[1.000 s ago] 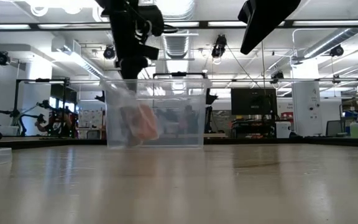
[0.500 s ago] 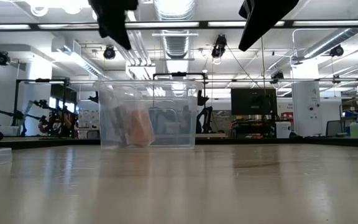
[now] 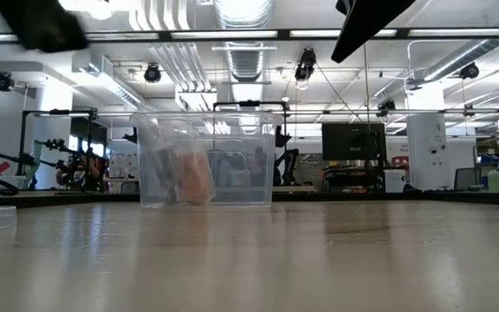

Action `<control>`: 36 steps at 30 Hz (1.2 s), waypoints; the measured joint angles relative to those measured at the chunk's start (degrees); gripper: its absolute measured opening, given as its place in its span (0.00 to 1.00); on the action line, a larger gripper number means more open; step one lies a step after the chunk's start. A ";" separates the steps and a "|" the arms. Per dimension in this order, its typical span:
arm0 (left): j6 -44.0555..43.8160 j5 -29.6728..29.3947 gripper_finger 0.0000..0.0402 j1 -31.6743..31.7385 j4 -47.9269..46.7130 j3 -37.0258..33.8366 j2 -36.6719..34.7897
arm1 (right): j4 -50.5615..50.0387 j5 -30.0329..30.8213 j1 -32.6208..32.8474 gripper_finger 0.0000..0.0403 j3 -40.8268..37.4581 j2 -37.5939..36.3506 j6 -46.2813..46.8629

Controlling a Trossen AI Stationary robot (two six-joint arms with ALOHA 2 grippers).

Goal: Roll bandage
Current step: Close the transparent bin

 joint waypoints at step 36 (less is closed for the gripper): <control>-8.03 -16.96 0.01 -2.86 35.93 -4.82 23.58 | 26.69 1.95 19.67 0.01 -0.02 14.64 15.62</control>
